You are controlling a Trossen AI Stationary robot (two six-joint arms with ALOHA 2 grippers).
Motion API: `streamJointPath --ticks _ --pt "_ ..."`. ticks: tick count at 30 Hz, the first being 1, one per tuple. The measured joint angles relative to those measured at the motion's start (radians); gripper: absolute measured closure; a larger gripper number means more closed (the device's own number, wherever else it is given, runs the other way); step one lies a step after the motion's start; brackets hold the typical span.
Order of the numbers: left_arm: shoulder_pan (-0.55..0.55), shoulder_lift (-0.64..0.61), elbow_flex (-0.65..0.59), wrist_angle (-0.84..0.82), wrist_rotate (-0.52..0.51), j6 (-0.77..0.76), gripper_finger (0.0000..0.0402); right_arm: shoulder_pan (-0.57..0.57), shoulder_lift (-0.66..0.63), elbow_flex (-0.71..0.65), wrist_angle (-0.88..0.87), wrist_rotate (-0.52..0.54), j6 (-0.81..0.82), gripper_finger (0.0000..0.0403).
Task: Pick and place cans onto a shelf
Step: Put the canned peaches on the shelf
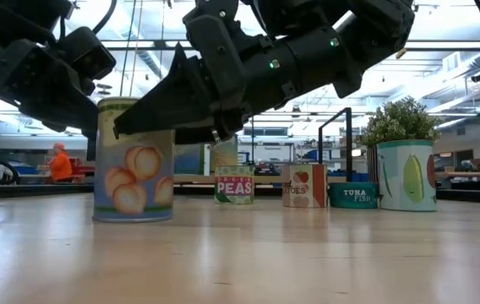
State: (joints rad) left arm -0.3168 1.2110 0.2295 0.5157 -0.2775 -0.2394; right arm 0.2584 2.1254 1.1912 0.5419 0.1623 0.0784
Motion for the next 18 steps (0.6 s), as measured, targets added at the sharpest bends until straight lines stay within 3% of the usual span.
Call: streamJointPath --ticks 5,12,18 --pt "0.000 0.000 0.000 -0.003 -0.003 0.000 0.0012 -0.001 -0.041 -0.001 -0.041 0.047 -0.041 0.0082" --pt "0.000 0.000 0.000 -0.020 0.001 0.000 0.0012 -0.031 -0.210 0.000 -0.185 0.173 -0.137 0.0079" --pt "0.000 0.000 0.000 -0.020 0.001 -0.001 0.0012 -0.125 -0.330 0.000 -0.264 0.165 -0.225 0.0079"
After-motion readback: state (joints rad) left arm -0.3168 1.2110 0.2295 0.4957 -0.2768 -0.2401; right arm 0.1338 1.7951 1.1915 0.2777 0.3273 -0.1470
